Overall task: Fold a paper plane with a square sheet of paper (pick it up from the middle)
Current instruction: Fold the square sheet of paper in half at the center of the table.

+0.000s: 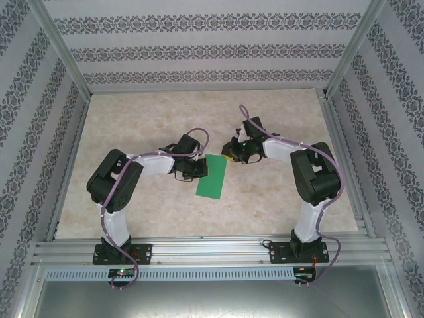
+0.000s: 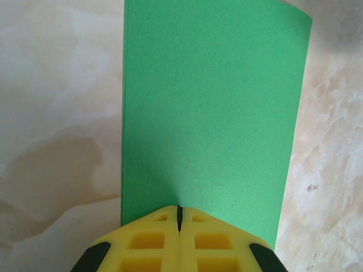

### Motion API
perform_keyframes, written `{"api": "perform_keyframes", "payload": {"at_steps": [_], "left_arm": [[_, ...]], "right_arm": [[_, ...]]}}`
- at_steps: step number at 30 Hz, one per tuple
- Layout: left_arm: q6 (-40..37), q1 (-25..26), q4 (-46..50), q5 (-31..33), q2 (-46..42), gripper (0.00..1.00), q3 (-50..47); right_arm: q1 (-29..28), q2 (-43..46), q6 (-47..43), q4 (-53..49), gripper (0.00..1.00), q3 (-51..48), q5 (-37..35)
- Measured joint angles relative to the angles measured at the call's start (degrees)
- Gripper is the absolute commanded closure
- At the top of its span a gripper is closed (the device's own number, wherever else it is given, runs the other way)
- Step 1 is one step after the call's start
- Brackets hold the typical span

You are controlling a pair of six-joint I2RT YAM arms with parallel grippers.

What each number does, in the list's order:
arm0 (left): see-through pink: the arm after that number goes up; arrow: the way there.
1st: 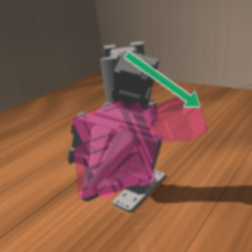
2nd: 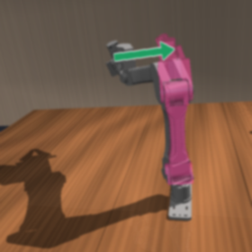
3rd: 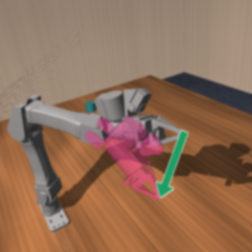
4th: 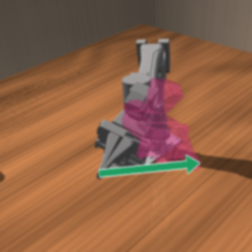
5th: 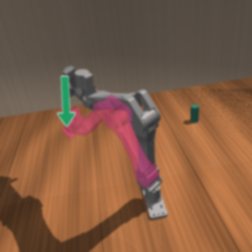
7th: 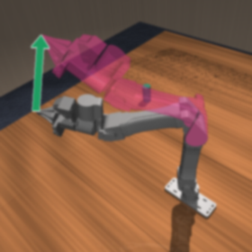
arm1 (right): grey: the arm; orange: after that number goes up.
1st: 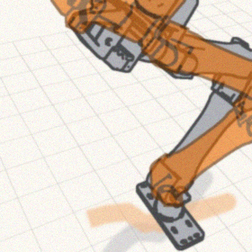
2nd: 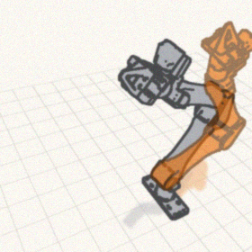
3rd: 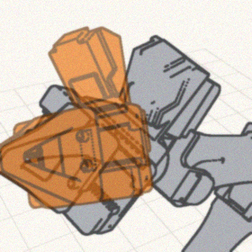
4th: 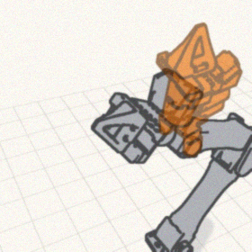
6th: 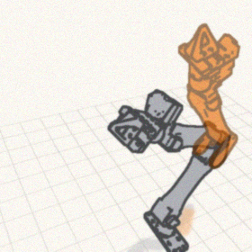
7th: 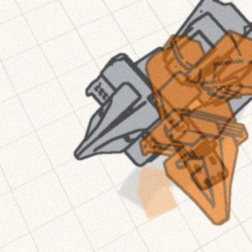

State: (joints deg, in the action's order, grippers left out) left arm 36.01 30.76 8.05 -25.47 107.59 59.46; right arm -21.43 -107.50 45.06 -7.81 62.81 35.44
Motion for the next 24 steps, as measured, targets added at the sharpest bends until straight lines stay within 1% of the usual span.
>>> {"api": "perform_keyframes", "payload": {"at_steps": [6,10,18,24], "left_arm": [[0.00,0.00,0.00,0.00,-0.02,1.00,0.00],[-0.02,0.00,0.04,0.00,-0.02,1.00,0.02],[-0.02,0.00,0.13,0.00,-0.02,1.00,0.13],[-0.04,0.00,0.68,0.00,0.04,1.00,0.39]], "right_arm": [[-3.93,0.00,0.42,2.03,0.83,-5.40,-0.02],[-4.22,0.00,0.90,3.21,0.83,-7.82,-0.07],[-4.24,0.55,0.85,4.70,0.83,-8.85,-0.04],[-6.08,4.55,1.31,5.11,0.82,-10.32,1.09]]}}
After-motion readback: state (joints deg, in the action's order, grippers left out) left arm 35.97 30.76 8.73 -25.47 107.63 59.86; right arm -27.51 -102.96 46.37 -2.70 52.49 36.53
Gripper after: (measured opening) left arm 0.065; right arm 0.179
